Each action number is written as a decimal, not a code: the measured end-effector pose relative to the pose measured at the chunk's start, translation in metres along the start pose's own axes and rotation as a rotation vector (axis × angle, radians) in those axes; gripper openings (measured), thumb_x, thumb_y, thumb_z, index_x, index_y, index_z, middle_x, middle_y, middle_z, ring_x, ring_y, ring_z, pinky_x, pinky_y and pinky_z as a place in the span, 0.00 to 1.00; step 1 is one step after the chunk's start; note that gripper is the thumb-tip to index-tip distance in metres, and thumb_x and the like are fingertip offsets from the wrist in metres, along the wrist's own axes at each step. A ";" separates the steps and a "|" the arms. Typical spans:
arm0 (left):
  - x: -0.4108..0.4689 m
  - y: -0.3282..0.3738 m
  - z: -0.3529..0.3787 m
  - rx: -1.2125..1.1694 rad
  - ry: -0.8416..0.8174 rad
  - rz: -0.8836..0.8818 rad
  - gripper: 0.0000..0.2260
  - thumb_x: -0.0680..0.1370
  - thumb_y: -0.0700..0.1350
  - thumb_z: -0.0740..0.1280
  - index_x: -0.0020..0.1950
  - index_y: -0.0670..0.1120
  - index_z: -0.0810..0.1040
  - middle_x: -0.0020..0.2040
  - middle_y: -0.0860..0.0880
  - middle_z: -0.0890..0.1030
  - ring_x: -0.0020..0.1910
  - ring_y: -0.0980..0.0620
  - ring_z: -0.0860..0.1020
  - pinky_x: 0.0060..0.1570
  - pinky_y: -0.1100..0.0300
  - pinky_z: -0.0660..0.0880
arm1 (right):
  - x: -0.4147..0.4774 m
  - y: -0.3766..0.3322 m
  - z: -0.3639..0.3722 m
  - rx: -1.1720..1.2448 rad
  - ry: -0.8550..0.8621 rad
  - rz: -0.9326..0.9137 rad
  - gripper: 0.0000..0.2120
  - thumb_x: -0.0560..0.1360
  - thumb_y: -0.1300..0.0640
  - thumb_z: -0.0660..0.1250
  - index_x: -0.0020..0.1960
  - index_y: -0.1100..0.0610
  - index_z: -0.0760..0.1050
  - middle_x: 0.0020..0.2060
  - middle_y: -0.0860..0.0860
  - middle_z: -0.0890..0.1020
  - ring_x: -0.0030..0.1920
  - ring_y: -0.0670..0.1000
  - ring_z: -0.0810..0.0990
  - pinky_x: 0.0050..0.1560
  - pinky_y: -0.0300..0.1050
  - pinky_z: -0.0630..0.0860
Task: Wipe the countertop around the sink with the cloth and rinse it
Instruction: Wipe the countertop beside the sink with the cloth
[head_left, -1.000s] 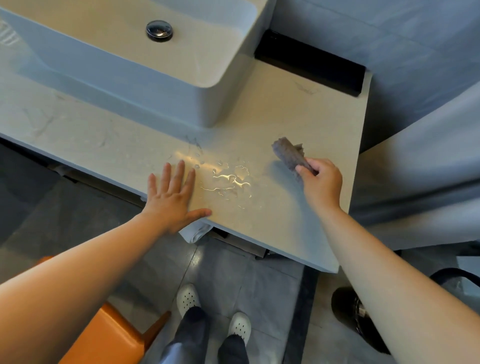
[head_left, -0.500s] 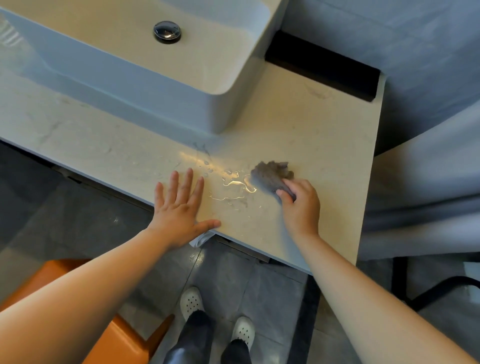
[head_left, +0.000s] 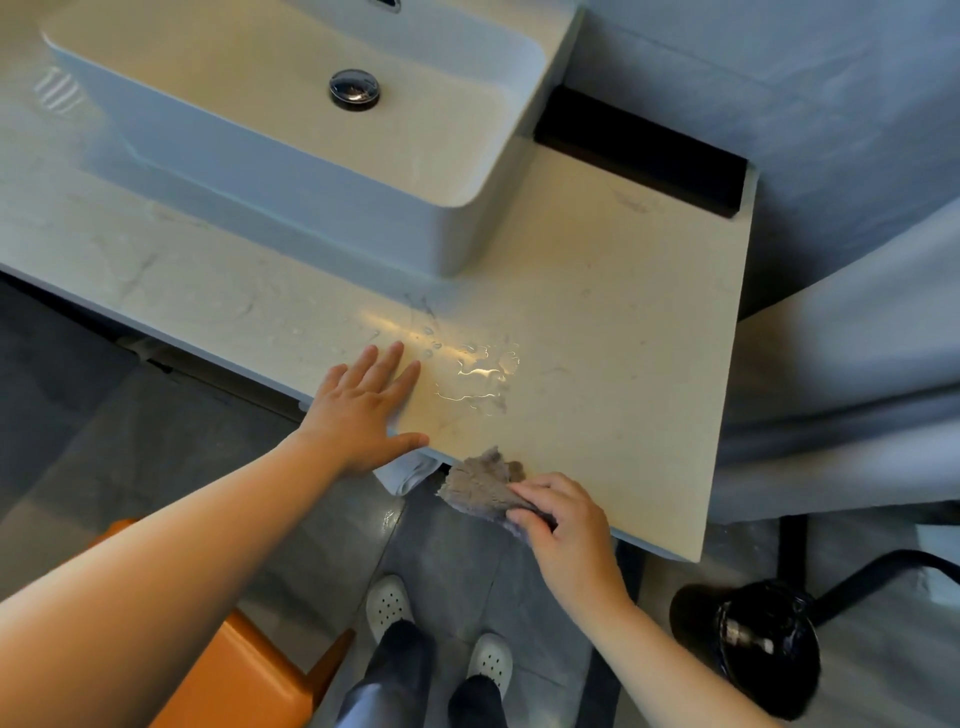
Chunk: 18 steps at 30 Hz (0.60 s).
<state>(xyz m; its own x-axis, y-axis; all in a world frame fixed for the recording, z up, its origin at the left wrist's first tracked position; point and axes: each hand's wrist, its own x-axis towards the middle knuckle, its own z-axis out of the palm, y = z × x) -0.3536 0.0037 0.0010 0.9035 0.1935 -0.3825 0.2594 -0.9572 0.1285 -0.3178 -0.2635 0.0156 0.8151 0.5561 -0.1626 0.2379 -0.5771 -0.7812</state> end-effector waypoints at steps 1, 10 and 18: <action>0.000 -0.002 0.000 0.008 0.004 0.009 0.41 0.73 0.71 0.53 0.77 0.55 0.37 0.77 0.51 0.34 0.77 0.47 0.38 0.75 0.47 0.45 | 0.005 -0.005 -0.004 -0.008 0.028 -0.015 0.13 0.73 0.62 0.70 0.57 0.53 0.81 0.46 0.41 0.78 0.51 0.41 0.76 0.52 0.31 0.71; 0.001 -0.004 0.014 0.027 0.052 0.014 0.43 0.65 0.73 0.36 0.76 0.54 0.36 0.76 0.51 0.32 0.76 0.46 0.35 0.73 0.46 0.43 | 0.150 -0.013 -0.049 -0.121 0.400 0.001 0.10 0.71 0.63 0.70 0.52 0.61 0.82 0.47 0.55 0.81 0.48 0.53 0.78 0.48 0.38 0.68; 0.003 -0.005 0.023 0.039 0.065 0.019 0.41 0.66 0.72 0.33 0.76 0.54 0.33 0.75 0.51 0.29 0.74 0.47 0.30 0.72 0.46 0.39 | 0.208 0.006 -0.029 -0.202 0.373 0.113 0.10 0.72 0.61 0.69 0.52 0.59 0.82 0.47 0.54 0.80 0.49 0.55 0.77 0.45 0.41 0.68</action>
<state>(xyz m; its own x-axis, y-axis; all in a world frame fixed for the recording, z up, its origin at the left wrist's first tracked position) -0.3601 0.0042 -0.0214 0.9285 0.1878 -0.3203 0.2300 -0.9681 0.0992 -0.1315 -0.1680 -0.0054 0.9682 0.2497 0.0174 0.2043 -0.7483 -0.6311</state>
